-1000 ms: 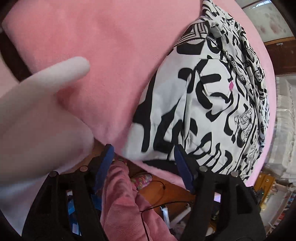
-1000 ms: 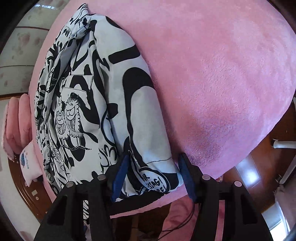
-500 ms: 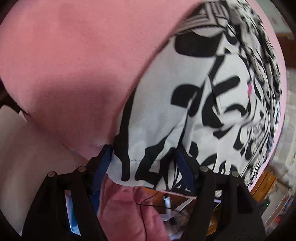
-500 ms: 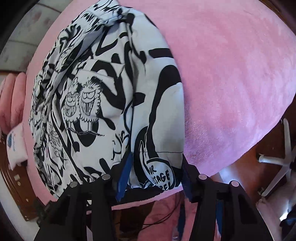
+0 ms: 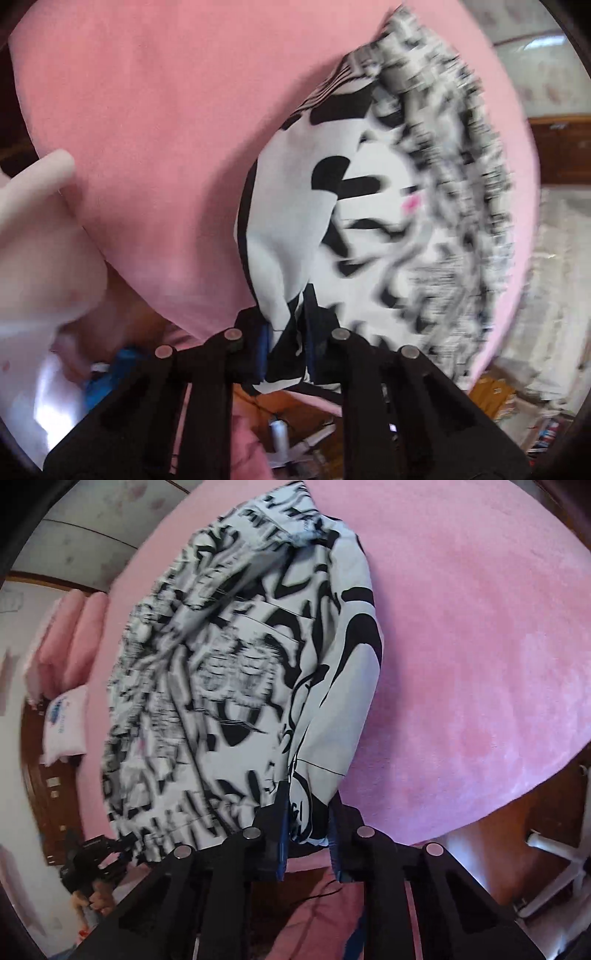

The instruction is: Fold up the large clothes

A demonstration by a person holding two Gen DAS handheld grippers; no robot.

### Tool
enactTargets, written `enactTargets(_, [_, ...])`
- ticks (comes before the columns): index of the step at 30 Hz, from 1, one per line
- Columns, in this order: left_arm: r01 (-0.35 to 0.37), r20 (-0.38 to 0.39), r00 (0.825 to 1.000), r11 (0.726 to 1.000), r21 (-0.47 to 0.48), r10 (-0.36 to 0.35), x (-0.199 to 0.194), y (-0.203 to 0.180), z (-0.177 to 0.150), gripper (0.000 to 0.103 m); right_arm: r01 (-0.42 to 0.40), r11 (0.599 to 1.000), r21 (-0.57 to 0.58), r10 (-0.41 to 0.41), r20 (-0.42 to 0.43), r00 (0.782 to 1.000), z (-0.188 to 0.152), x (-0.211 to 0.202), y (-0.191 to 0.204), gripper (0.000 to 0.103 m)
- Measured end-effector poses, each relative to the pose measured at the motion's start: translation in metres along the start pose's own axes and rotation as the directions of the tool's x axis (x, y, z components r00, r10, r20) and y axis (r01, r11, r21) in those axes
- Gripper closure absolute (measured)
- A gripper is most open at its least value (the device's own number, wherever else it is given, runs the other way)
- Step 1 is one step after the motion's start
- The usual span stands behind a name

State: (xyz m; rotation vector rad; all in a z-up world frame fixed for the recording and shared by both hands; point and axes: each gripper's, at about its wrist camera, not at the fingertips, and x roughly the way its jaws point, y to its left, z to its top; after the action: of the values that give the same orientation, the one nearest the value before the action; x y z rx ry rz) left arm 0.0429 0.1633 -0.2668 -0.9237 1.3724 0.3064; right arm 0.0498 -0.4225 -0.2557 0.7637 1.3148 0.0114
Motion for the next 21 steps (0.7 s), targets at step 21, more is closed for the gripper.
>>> enactTargets(21, [0.447,0.165,0.891,0.881,-0.156,-0.423,-0.139,-0.112,0.060,0.093,-0.436,0.895,0.093,0.398,0.271,0.876,0.140,-0.101,0.067,0.090])
